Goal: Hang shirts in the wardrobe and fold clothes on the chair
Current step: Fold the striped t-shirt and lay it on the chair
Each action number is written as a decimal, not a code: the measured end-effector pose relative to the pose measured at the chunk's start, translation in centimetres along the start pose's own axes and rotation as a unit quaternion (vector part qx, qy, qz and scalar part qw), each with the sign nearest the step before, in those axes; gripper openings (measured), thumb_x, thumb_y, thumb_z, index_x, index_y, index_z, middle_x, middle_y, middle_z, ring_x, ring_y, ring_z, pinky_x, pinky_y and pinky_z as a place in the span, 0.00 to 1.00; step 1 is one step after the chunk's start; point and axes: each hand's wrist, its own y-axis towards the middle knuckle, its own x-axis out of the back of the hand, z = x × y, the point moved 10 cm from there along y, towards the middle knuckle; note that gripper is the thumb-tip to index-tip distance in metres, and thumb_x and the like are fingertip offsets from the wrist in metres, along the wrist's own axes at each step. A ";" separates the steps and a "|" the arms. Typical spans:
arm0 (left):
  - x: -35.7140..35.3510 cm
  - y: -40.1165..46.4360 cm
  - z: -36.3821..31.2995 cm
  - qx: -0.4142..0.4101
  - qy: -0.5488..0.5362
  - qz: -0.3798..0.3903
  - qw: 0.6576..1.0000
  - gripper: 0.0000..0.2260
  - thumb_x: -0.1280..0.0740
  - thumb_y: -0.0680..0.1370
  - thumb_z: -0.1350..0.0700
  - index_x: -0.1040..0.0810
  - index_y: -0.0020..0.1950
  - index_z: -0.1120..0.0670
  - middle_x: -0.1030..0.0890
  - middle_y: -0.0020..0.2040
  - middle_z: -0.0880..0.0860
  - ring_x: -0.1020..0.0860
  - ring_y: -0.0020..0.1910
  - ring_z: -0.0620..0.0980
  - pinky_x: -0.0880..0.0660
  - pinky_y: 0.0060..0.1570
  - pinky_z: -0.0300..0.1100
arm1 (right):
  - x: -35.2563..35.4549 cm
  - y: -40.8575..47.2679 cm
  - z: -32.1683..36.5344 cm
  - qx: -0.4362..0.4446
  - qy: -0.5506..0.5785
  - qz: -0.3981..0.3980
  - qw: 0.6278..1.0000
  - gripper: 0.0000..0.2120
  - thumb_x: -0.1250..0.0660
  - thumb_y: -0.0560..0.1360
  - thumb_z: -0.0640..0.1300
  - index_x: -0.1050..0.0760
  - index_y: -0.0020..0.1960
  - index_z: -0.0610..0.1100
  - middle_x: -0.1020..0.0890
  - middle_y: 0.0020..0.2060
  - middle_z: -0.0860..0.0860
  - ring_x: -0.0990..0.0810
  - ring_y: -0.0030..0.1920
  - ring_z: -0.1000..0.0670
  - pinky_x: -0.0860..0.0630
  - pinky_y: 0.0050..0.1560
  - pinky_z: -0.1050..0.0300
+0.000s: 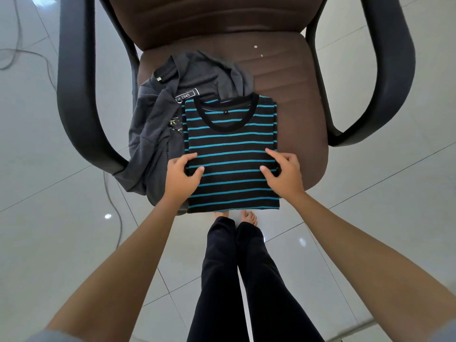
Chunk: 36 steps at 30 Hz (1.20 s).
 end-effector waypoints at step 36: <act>4.5 0.5 -9.1 0.078 -0.445 0.099 0.887 0.20 0.36 0.72 0.73 0.20 0.57 0.54 0.19 0.56 0.57 0.19 0.52 0.55 0.21 0.46 0.42 | 9.8 0.0 11.3 0.029 0.213 -0.077 0.973 0.14 0.28 0.72 0.39 0.19 0.56 0.51 0.21 0.50 0.65 0.23 0.53 0.67 0.27 0.60 0.65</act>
